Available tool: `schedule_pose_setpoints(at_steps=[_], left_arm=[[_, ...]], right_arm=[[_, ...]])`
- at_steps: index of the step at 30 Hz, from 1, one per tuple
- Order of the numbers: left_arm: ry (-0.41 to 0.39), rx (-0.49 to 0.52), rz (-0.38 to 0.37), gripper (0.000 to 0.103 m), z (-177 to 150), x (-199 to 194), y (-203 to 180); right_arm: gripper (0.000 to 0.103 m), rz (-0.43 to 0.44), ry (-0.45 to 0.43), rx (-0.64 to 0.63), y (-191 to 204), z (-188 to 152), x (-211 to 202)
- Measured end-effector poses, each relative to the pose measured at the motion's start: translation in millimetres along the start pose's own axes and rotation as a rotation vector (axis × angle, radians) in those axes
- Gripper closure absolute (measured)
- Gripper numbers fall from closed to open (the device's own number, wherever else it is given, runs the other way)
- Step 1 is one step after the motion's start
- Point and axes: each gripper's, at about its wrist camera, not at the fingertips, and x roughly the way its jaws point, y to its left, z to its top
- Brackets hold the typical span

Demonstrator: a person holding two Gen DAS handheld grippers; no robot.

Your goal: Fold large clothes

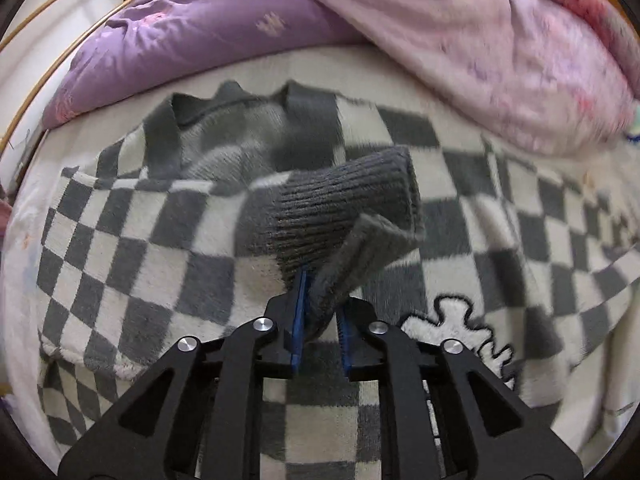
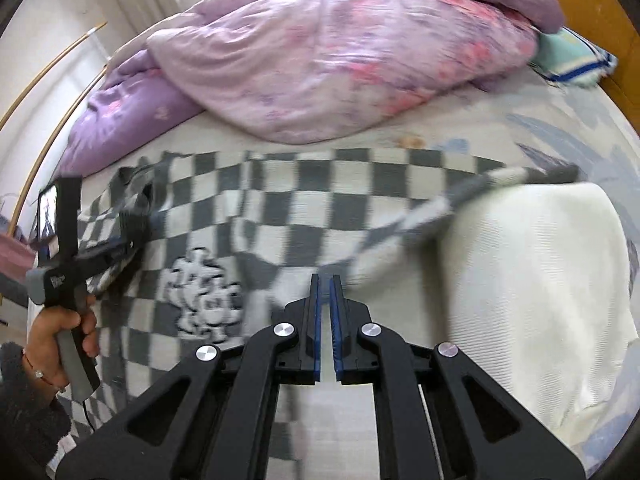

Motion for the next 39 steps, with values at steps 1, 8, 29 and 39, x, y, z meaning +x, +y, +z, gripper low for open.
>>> schedule_pose_setpoints(at_steps=[1, 8, 29, 39], left_arm=[[0.001, -0.005, -0.026, 0.065, -3, 0, -2], [-0.071, -0.067, -0.19, 0.029, -10, -22, -10], [0.072, 0.122, -0.131, 0.033, -12, 36, -66], [-0.094, -0.155, -0.308, 0.028, -11, -35, 56]], right_arm=[[0.097, -0.012, -0.006, 0.02, -13, 2, 0], [0.095, -0.07, -0.086, 0.186, -87, 29, -13], [0.088, -0.156, 0.125, 0.673, -243, 100, 92], [0.094, -0.136, -0.249, 0.343, -129, 111, 3]])
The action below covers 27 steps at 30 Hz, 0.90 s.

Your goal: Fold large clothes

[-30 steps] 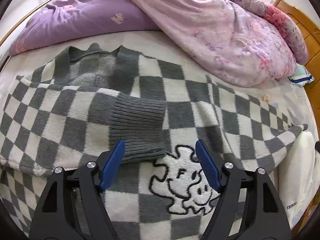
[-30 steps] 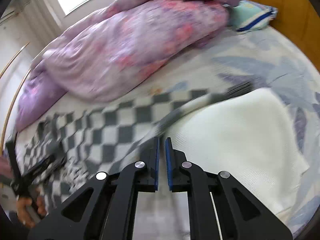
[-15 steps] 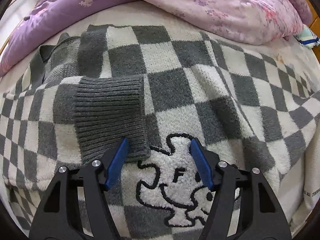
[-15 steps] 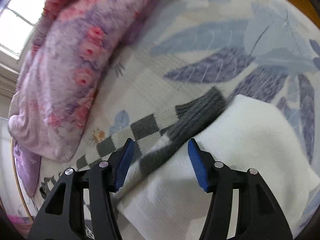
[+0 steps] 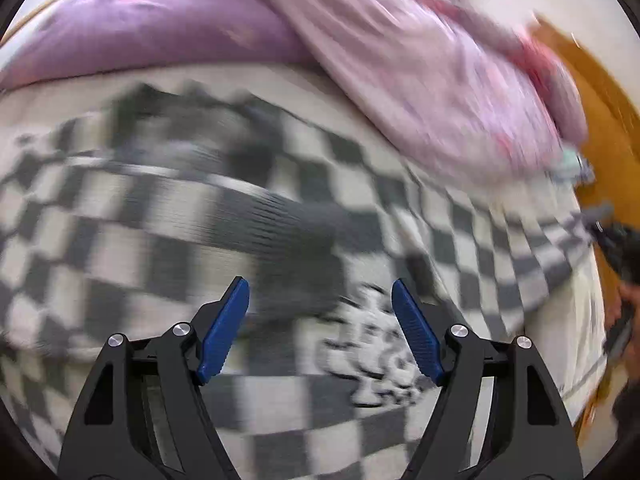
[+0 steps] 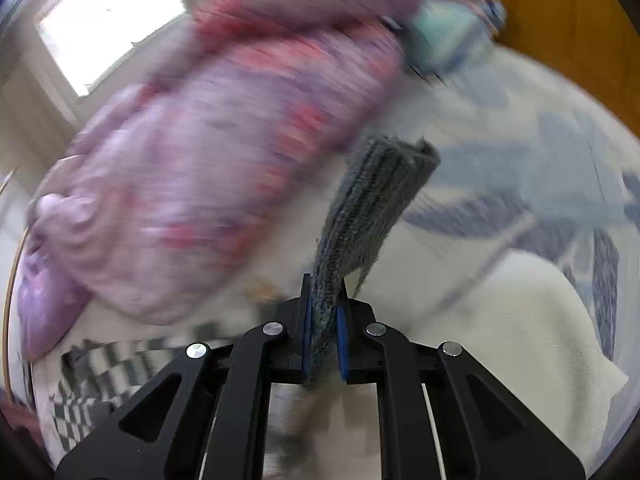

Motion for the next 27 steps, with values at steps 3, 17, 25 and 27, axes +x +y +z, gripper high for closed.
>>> schedule_pose_setpoints(at_steps=[3, 17, 25, 27], left_arm=[[0.008, -0.073, 0.187, 0.028, 1, -7, 46], [0.052, -0.128, 0.021, 0.026, -3, -47, 175], [-0.041, -0.258, 0.073, 0.025, -4, -104, 284], [-0.016, -0.283, 0.094, 0.025, -6, -104, 301]], right_arm=[[0.094, 0.065, -0.065, -0.094, 57, -8, -30], [0.094, 0.461, 0.04, -0.336, 365, -145, -63], [0.09, 0.475, 0.304, -0.552, 507, -283, -10], [0.086, 0.422, 0.366, -0.554, 517, -310, 9]])
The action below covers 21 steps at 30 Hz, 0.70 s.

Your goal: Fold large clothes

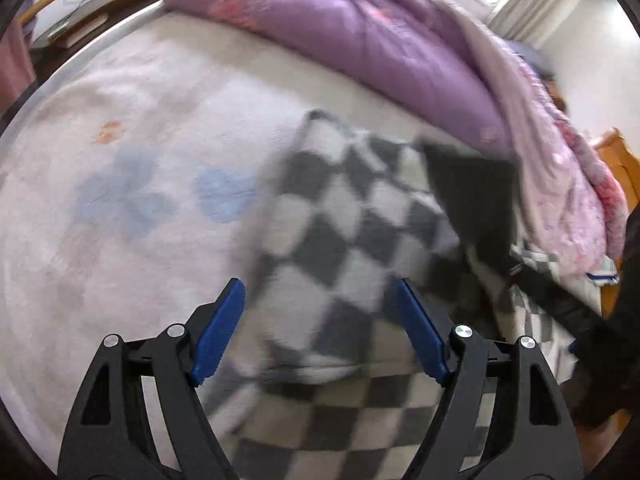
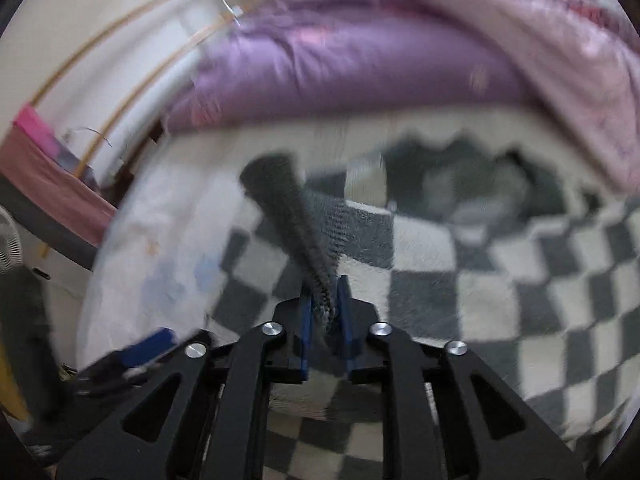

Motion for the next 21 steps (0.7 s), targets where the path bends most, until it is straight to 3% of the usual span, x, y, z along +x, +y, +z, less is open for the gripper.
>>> schedule_pose_setpoints(at_steps=[4, 6, 8, 12, 13, 16, 18, 21], left_arm=[[-0.014, -0.049, 0.014, 0.025, -2, -14, 28], [-0.035, -0.06, 0.004, 0.025, -3, -22, 28], [-0.044, -0.063, -0.018, 0.025, -2, -27, 24], [-0.045, -0.064, -0.073, 0.025, 6, -24, 1], [-0.026, -0.045, -0.069, 0.025, 8, -17, -10], [0.026, 0.055, -0.043, 0.025, 10, 8, -46], [0.063, 0.111, -0.033, 0.025, 10, 25, -71], [0.127, 0.144, -0.006, 0.025, 4, 56, -86]], right_arm=[[0.083, -0.042, 0.2, 0.047, 1, -17, 46], [0.075, -0.016, 0.196, 0.043, 4, -18, 39], [0.055, 0.047, 0.207, 0.048, 5, -18, 26], [0.051, 0.097, 0.115, -0.009, 0, -17, -21], [0.053, 0.097, 0.086, -0.012, -6, -17, -31], [0.08, 0.035, 0.006, 0.036, -63, -13, -62], [0.094, -0.039, 0.0, 0.082, -103, -18, -71], [0.096, -0.157, 0.029, 0.194, -179, -17, -76]])
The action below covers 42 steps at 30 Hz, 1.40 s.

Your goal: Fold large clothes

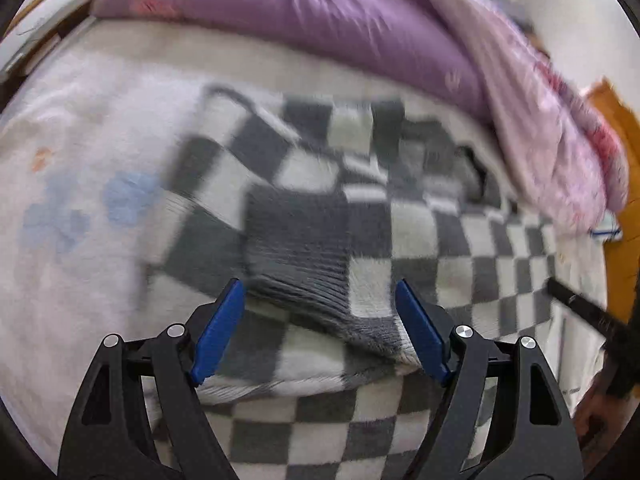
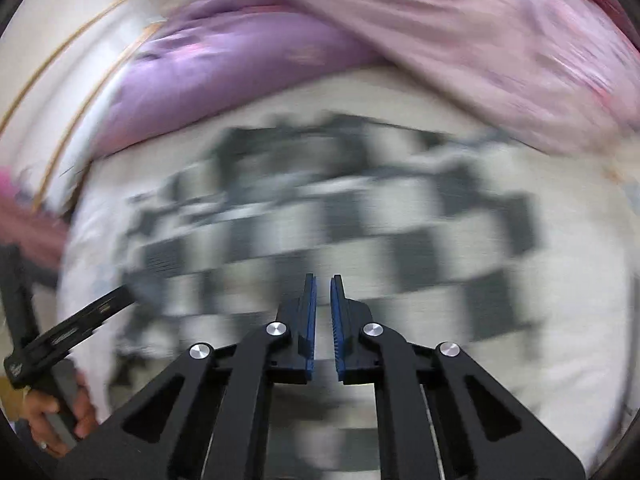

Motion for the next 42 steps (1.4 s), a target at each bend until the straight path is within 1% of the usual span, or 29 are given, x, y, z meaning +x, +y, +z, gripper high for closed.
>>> schedule_pose_setpoints(at_steps=[1, 2, 3, 4, 5, 7, 10, 11, 12, 13, 15, 16, 17, 18, 21, 23, 26, 29, 30, 31, 32, 33, 35, 36, 37, 38, 39, 40, 42], left_arm=[[0.041, -0.017, 0.03, 0.025, -1, 18, 1], [0.084, -0.036, 0.049, 0.026, -2, 34, 4], [0.104, -0.043, 0.061, 0.026, -3, 42, 6], [0.096, -0.038, 0.065, 0.025, -4, 48, 6], [0.089, -0.029, 0.07, 0.024, -4, 49, 5], [0.091, -0.03, 0.075, 0.023, -3, 51, 3], [0.106, -0.043, 0.055, 0.024, 3, 43, 4], [0.092, -0.057, 0.023, 0.024, 8, 35, 6], [0.059, -0.075, -0.014, 0.024, 15, 23, 10], [0.033, -0.091, -0.023, 0.023, 22, 15, 14], [-0.017, -0.122, -0.017, 0.022, 38, 4, 24], [-0.036, -0.135, 0.003, 0.022, 52, 2, 29], [-0.04, -0.142, 0.026, 0.022, 62, 3, 34], [-0.044, -0.151, 0.074, 0.022, 75, 6, 40], [-0.04, -0.165, 0.135, 0.022, 99, 15, 52], [-0.006, -0.156, 0.207, 0.022, 114, 31, 58], [0.006, -0.173, 0.214, 0.022, 123, 43, 66], [0.046, -0.18, 0.245, 0.022, 128, 65, 72], [0.056, -0.179, 0.252, 0.022, 128, 73, 73], [0.065, -0.177, 0.248, 0.022, 127, 79, 73], [0.063, -0.181, 0.249, 0.019, 128, 84, 73], [0.053, -0.187, 0.248, 0.018, 128, 87, 73], [0.042, -0.191, 0.236, 0.018, 128, 89, 75], [0.032, -0.182, 0.226, 0.02, 129, 89, 74], [0.015, -0.165, 0.204, 0.043, 128, 87, 72], [0.004, -0.142, 0.145, 0.074, 127, 83, 69], [-0.004, -0.136, 0.141, 0.076, 122, 76, 71], [-0.036, -0.124, 0.144, 0.079, 120, 67, 67], [-0.086, -0.107, 0.133, 0.08, 114, 50, 61]], right_arm=[[0.096, -0.034, 0.013, 0.021, -17, 3, 5], [0.096, -0.064, 0.055, 0.058, -39, 4, 14], [0.097, -0.072, 0.086, 0.111, -61, 1, 24], [0.103, -0.08, 0.113, 0.139, -78, -4, 30], [0.103, -0.071, 0.176, 0.178, -96, -10, 48], [0.103, -0.012, 0.175, 0.226, -108, -16, 63], [0.103, 0.009, 0.175, 0.237, -107, -6, 56], [0.097, 0.008, 0.157, 0.221, -104, -2, 48], [0.097, 0.013, 0.118, 0.198, -99, 5, 36], [0.096, 0.005, 0.069, 0.169, -93, 14, 23], [0.086, -0.025, -0.001, 0.112, -86, 32, 8], [0.065, -0.045, -0.023, 0.099, -86, 41, 5], [0.048, -0.084, -0.039, 0.093, -88, 53, 7], [0.048, -0.11, -0.038, 0.098, -93, 61, 14], [0.048, -0.126, -0.024, 0.155, -107, 86, 34], [0.048, -0.141, -0.001, 0.193, -118, 98, 50], [0.048, -0.088, 0.037, 0.276, -131, 106, 75], [0.048, -0.048, 0.065, 0.32, -139, 107, 97], [0.05, -0.04, 0.065, 0.325, -140, 107, 102], [0.065, -0.022, 0.066, 0.315, -140, 107, 107], [0.069, -0.003, 0.069, 0.306, -141, 109, 109], [0.071, -0.001, 0.067, 0.298, -140, 107, 111], [0.078, 0.005, 0.043, 0.282, -138, 105, 110], [0.079, 0.015, 0.033, 0.28, -138, 103, 108], [0.08, 0.022, 0.022, 0.277, -138, 100, 106], [0.081, 0.029, 0.0, 0.272, -136, 99, 101], [0.082, 0.034, -0.018, 0.267, -137, 95, 92], [0.082, 0.041, -0.033, 0.264, -136, 93, 85], [0.083, 0.059, -0.08, 0.241, -130, 88, 57]])
